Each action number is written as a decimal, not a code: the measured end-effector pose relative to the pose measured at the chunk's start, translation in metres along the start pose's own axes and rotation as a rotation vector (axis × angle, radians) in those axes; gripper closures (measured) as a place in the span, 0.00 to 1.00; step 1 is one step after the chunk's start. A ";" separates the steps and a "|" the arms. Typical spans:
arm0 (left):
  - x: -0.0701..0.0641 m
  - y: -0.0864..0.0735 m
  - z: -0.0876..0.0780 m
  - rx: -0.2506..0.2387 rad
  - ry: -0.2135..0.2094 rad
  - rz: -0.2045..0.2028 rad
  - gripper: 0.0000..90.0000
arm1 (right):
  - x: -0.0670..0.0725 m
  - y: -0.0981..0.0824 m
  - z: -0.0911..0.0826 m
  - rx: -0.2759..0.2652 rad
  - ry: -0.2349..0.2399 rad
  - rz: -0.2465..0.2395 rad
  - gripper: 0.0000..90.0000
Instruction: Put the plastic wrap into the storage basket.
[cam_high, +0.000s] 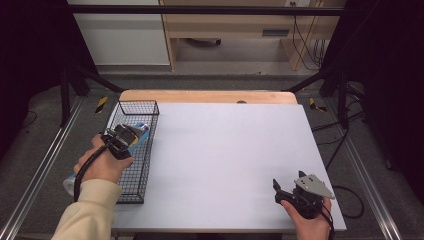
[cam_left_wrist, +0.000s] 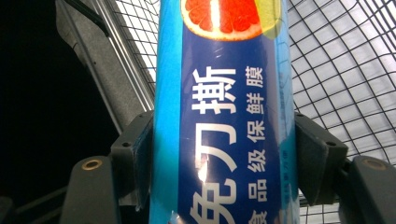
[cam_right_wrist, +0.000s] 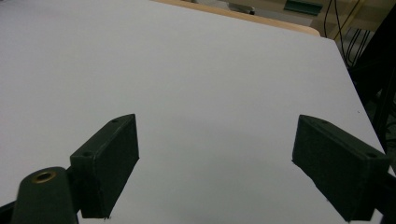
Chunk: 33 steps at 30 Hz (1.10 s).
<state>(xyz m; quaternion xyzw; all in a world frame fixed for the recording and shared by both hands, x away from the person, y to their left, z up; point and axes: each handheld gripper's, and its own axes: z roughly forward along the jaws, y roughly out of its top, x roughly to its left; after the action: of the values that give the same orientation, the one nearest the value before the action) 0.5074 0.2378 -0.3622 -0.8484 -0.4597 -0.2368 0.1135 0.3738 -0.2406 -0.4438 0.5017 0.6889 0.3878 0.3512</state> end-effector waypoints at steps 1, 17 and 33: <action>0.000 0.000 0.001 0.008 0.000 0.006 0.36 | 0.000 0.000 0.000 0.002 0.001 0.002 0.16; -0.007 0.002 0.015 0.042 -0.037 -0.001 0.36 | 0.000 0.000 0.001 0.002 0.007 -0.005 0.17; -0.008 0.001 0.021 0.040 -0.085 -0.027 0.35 | 0.001 -0.001 0.001 0.008 0.009 -0.002 0.17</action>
<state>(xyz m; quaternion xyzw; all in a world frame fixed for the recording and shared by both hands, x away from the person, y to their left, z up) 0.5109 0.2397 -0.3848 -0.8489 -0.4803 -0.1929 0.1075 0.3739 -0.2397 -0.4447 0.5006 0.6925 0.3868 0.3467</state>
